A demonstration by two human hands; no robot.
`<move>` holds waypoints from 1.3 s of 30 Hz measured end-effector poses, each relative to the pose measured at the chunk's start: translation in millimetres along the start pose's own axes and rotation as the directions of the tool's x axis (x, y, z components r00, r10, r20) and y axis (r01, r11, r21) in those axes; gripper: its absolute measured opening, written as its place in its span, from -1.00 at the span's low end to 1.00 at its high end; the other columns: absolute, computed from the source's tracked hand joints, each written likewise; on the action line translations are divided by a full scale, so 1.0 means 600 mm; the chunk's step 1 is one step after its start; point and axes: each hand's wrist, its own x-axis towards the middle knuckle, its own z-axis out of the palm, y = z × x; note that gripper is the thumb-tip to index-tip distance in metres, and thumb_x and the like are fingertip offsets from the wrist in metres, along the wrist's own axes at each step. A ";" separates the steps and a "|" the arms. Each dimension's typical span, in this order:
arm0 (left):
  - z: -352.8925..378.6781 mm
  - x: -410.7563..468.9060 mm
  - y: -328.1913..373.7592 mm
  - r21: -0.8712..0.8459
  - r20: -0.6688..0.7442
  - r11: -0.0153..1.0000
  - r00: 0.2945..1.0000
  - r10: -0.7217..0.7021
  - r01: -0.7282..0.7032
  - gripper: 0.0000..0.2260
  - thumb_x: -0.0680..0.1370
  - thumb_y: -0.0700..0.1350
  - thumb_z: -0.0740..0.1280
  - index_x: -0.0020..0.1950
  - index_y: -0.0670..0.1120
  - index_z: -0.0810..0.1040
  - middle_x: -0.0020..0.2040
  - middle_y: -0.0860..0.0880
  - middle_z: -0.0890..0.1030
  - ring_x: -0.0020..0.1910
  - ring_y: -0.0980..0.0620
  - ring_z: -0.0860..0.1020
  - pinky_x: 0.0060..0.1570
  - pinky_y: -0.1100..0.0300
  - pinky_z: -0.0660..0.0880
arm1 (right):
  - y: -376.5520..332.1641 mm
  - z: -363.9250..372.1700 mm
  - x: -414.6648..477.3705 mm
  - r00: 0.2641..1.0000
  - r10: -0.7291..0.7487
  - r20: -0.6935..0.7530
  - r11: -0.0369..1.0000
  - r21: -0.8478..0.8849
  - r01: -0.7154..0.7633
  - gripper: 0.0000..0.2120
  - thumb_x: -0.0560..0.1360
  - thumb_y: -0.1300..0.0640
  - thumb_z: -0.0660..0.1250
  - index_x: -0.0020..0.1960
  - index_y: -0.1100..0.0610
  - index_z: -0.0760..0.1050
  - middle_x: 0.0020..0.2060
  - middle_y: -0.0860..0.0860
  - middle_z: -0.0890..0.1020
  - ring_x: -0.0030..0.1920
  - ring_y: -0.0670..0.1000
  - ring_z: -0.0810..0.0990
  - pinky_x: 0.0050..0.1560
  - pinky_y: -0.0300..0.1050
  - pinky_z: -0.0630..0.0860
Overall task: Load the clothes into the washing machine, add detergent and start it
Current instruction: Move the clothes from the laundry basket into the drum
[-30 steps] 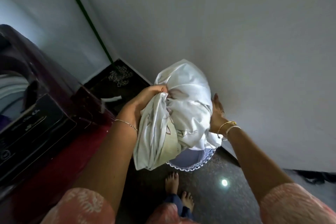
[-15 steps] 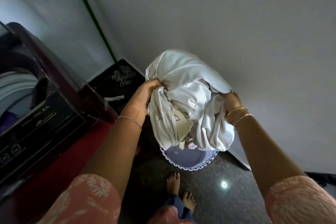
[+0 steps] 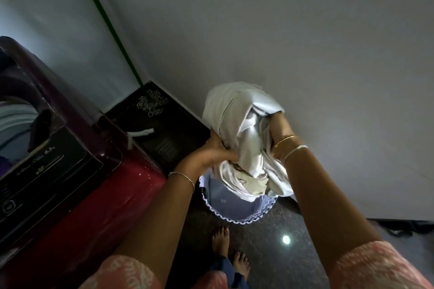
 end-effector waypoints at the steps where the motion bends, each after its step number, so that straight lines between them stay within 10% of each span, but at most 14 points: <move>1: -0.002 0.002 0.002 0.008 0.123 0.999 0.992 -0.032 0.031 -0.01 0.16 -0.19 0.58 0.50 -0.13 0.17 0.31 -0.14 0.52 0.25 -0.05 0.53 0.20 0.05 0.53 | 0.005 0.009 0.001 1.000 -0.019 -0.016 0.995 -0.097 0.017 -0.71 0.51 -0.01 0.15 -0.14 0.14 0.56 -0.23 0.17 0.63 -0.15 0.13 0.61 -0.09 -0.08 0.54; 3: 0.009 0.001 0.008 0.010 0.174 0.998 0.983 -0.060 0.059 -0.14 0.15 -0.06 0.66 0.39 -0.13 0.39 0.23 -0.10 0.59 0.22 -0.03 0.57 0.24 0.00 0.50 | 0.017 0.021 -0.005 0.998 -0.027 0.053 0.957 -0.287 0.041 -0.71 0.43 -0.08 0.13 -0.20 0.09 0.51 -0.24 0.10 0.61 -0.16 0.09 0.59 0.03 -0.06 0.53; 7: 0.016 0.008 0.002 0.003 -0.296 1.000 0.955 -0.011 0.012 -0.09 -0.06 0.24 0.62 0.21 -0.05 0.51 0.16 0.10 0.58 0.12 0.17 0.56 0.17 0.24 0.46 | 0.016 0.035 -0.044 0.952 0.106 0.288 0.960 -0.280 -0.023 -0.69 0.49 0.10 0.13 -0.09 0.27 0.57 -0.29 0.08 0.62 -0.30 0.05 0.58 -0.34 -0.24 0.47; 10: 0.009 0.008 -0.001 -0.121 -0.416 0.988 0.909 0.035 -0.094 -0.48 0.19 -0.09 0.65 0.06 -0.05 0.55 -0.02 0.15 0.62 -0.12 0.38 0.58 -0.10 0.50 0.49 | 0.001 0.033 -0.054 0.884 0.109 0.455 0.989 -0.137 -0.051 -0.81 0.36 0.20 0.11 -0.25 0.24 0.48 -0.34 0.12 0.57 -0.32 0.03 0.54 -0.23 -0.20 0.49; 13: 0.011 0.006 -0.006 -0.255 -0.466 0.953 0.884 0.027 -0.164 -0.61 0.29 -0.27 0.58 0.03 0.00 0.58 -0.09 0.14 0.64 -0.12 0.27 0.63 -0.19 0.44 0.52 | -0.004 0.026 -0.055 0.790 0.144 0.596 0.988 -0.134 -0.079 -0.55 0.37 0.17 0.03 0.17 0.26 0.47 0.05 0.20 0.59 0.04 0.13 0.57 0.19 -0.03 0.47; 18: 0.011 0.024 0.000 -0.319 -0.535 0.916 0.844 0.038 -0.243 -0.53 0.26 -0.29 0.57 0.07 -0.02 0.54 -0.03 0.11 0.62 -0.04 0.16 0.60 -0.03 0.36 0.54 | 0.013 0.042 -0.064 0.890 -0.035 0.454 0.928 -0.316 0.197 -0.38 0.28 0.16 0.25 0.35 0.23 0.38 0.10 0.04 0.58 0.25 0.13 0.51 0.13 -0.19 0.53; 21: 0.015 0.031 0.001 -0.461 -0.514 0.849 0.857 -0.019 -0.258 -0.56 0.29 -0.30 0.53 0.11 -0.05 0.54 0.08 -0.07 0.64 0.03 0.00 0.61 0.05 0.14 0.55 | 0.065 0.017 -0.084 0.818 -0.516 0.253 0.499 -0.688 0.527 -0.52 0.41 -0.08 0.25 0.29 0.03 0.50 0.25 0.01 0.46 0.25 0.03 0.48 0.25 0.01 0.47; 24: 0.002 0.039 -0.013 -0.589 -0.485 0.790 0.857 -0.177 -0.170 -0.35 0.11 0.01 0.65 0.16 -0.07 0.60 0.11 -0.11 0.66 0.06 -0.10 0.65 0.12 -0.09 0.55 | 0.091 -0.009 -0.105 0.812 -0.581 -0.042 0.388 -0.892 0.231 -0.48 0.41 -0.31 0.13 0.32 -0.19 0.41 0.42 0.02 0.27 0.41 0.11 0.28 0.44 0.17 0.16; 27: -0.004 0.049 -0.042 -0.678 -0.386 0.730 0.888 -0.251 -0.088 -0.21 0.05 0.12 0.64 0.24 -0.08 0.59 0.18 -0.14 0.63 0.12 -0.15 0.62 0.18 -0.14 0.51 | 0.101 -0.028 -0.102 0.929 -0.297 -0.222 0.623 -0.782 0.012 -0.24 0.34 -0.46 0.18 0.47 -0.32 0.04 0.53 -0.06 -0.06 0.53 0.05 -0.07 0.49 0.15 -0.15; 32: 0.013 0.024 -0.018 -0.712 -0.315 0.695 0.930 -0.188 -0.101 -0.33 0.17 0.02 0.59 0.25 -0.11 0.58 0.17 -0.14 0.64 0.17 -0.16 0.59 0.24 -0.11 0.47 | 0.117 -0.076 -0.002 0.973 0.029 -0.228 0.978 -0.193 -0.074 -0.03 0.10 -0.63 0.18 0.44 -0.37 0.06 0.54 -0.05 0.06 0.51 -0.03 0.07 0.47 0.17 0.12; 34: 0.018 0.011 -0.007 -0.713 -0.270 0.698 0.946 -0.180 -0.071 -0.60 0.32 -0.03 0.50 0.13 -0.11 0.64 0.02 -0.11 0.69 0.05 -0.12 0.63 0.11 -0.02 0.54 | 0.126 -0.105 0.034 0.970 0.217 -0.112 0.973 0.106 -0.205 -0.15 0.07 -0.60 0.30 0.28 -0.24 0.41 0.26 0.14 0.48 0.09 0.17 0.52 0.10 0.21 0.52; 36: 0.020 0.000 0.002 -0.713 -0.225 0.700 0.962 -0.157 -0.052 -0.85 0.44 -0.09 0.38 -0.02 -0.09 0.64 -0.15 -0.07 0.69 -0.09 -0.06 0.64 -0.02 0.06 0.54 | 0.100 -0.109 0.017 0.969 0.243 -0.029 0.950 0.209 -0.232 -0.29 0.19 -0.53 0.30 0.03 0.04 0.52 -0.29 0.17 0.56 -0.40 0.10 0.51 -0.33 -0.10 0.54; 39: 0.017 -0.012 0.007 -0.712 -0.179 0.698 0.981 -0.077 -0.075 -0.79 0.42 -0.09 0.36 0.02 -0.10 0.61 -0.09 -0.10 0.67 -0.04 -0.09 0.62 0.03 0.03 0.54 | 0.066 -0.104 0.001 0.968 0.218 0.126 0.902 0.352 -0.249 -0.10 0.31 -0.44 0.28 0.23 0.35 0.47 -0.14 0.26 0.60 0.08 0.26 0.63 0.08 0.06 0.57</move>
